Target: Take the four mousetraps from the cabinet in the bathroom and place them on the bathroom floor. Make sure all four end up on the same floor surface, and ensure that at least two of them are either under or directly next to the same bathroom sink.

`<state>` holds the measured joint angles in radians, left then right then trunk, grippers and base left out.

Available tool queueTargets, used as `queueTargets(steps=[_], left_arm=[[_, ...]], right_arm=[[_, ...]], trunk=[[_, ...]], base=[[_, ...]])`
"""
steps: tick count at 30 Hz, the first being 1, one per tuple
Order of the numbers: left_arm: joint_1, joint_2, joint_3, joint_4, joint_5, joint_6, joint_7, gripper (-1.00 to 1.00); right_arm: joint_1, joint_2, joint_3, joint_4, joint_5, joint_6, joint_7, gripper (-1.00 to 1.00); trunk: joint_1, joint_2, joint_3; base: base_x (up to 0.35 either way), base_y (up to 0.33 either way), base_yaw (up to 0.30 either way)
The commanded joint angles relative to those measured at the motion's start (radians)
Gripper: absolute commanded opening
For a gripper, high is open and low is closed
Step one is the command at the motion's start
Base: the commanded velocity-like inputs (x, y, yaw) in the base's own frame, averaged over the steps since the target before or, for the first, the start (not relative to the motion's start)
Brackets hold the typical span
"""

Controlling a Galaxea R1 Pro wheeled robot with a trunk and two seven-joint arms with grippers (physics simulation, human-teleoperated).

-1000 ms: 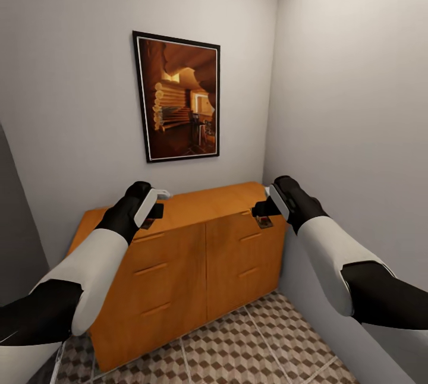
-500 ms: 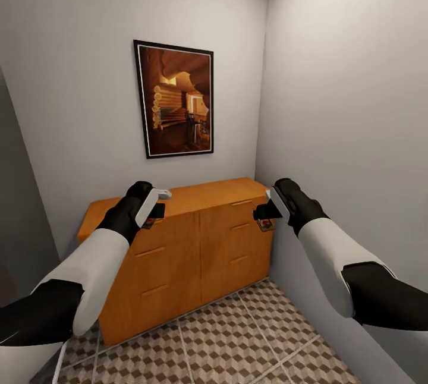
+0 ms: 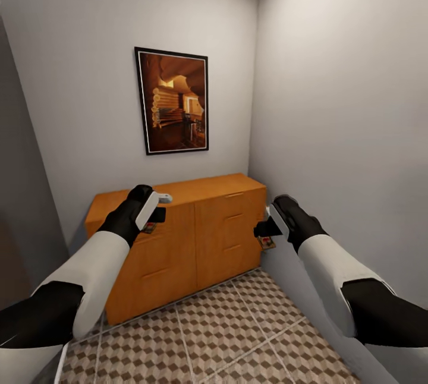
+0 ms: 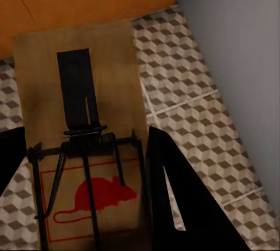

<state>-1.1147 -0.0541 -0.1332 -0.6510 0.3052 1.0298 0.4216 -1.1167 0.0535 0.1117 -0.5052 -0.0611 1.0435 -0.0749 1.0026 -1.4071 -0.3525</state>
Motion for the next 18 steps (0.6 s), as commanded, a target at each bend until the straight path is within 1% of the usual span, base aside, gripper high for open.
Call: queueTargets(steps=[1,4,6,8,9,10,12,13,14,15,17,18], left_arm=[[-0.001,0.000,-0.003,0.000,0.011,0.003,0.009,-1.00],[0.000,-0.002,-0.004,0.000,0.015,-0.002,0.008,-1.00],[0.003,-0.003,-0.004,0.001,0.023,-0.025,0.008,-1.00],[0.010,-0.004,-0.004,0.015,0.039,-0.069,0.008,-1.00],[0.018,-0.004,-0.004,0.036,0.051,-0.101,0.008,-1.00],[0.021,-0.004,-0.004,0.051,0.056,-0.116,0.008,-1.00],[0.031,-0.004,-0.004,0.132,0.075,-0.178,0.005,-1.00],[0.032,-0.004,-0.004,0.158,0.079,-0.195,0.004,-1.00],[0.034,-0.005,-0.005,0.212,0.085,-0.233,0.001,-1.00],[0.035,-0.005,-0.005,0.240,0.088,-0.254,0.000,-1.00],[0.036,-0.008,-0.006,0.351,0.096,-0.343,-0.008,-1.00],[0.036,-0.009,-0.006,0.378,0.097,-0.365,-0.011,-1.00]], right_arm=[[0.016,-0.001,0.004,-0.001,-0.009,0.004,-0.010,-1.00],[0.058,-0.001,0.005,-0.001,-0.005,-0.020,-0.011,-1.00],[0.093,-0.001,0.005,-0.001,0.008,-0.046,-0.010,-1.00],[0.126,-0.002,0.005,-0.001,0.024,-0.073,-0.008,-1.00],[0.149,-0.002,0.005,0.000,0.034,-0.089,-0.007,-1.00],[0.161,-0.002,0.005,0.000,0.038,-0.095,-0.006,-1.00],[0.211,-0.003,0.005,0.000,0.052,-0.114,-0.003,-1.00],[0.223,-0.003,0.005,0.000,0.054,-0.118,-0.003,-1.00],[0.246,-0.003,0.005,0.000,0.058,-0.127,-0.002,-1.00],[0.256,-0.003,0.005,0.000,0.059,-0.132,-0.002,-1.00],[0.288,-0.003,0.005,0.001,0.059,-0.157,-0.002,-1.00],[0.293,-0.003,0.005,0.001,0.058,-0.164,-0.002,-1.00]], trunk=[[-0.001,-0.001,-0.001],[-0.001,-0.001,-0.001],[-0.001,-0.001,-0.001],[-0.001,-0.001,-0.001],[-0.001,-0.001,-0.001],[-0.001,-0.001,-0.001],[-0.001,-0.001,-0.001],[-0.001,-0.001,-0.001],[-0.001,-0.001,-0.001],[-0.001,-0.001,-0.001],[-0.001,-0.001,-0.001],[-0.001,-0.001,-0.001]], base=[[-0.310,-0.112,0.000],[-0.310,-0.112,0.000],[-0.310,-0.112,0.000],[-0.310,-0.112,0.000],[-0.311,-0.112,0.000],[-0.310,-0.112,0.000],[-0.310,-0.112,0.000],[-0.310,-0.112,0.000],[-0.310,-0.112,0.000],[-0.310,-0.112,0.000],[-0.310,-0.112,0.000],[-0.310,-0.112,0.000]])
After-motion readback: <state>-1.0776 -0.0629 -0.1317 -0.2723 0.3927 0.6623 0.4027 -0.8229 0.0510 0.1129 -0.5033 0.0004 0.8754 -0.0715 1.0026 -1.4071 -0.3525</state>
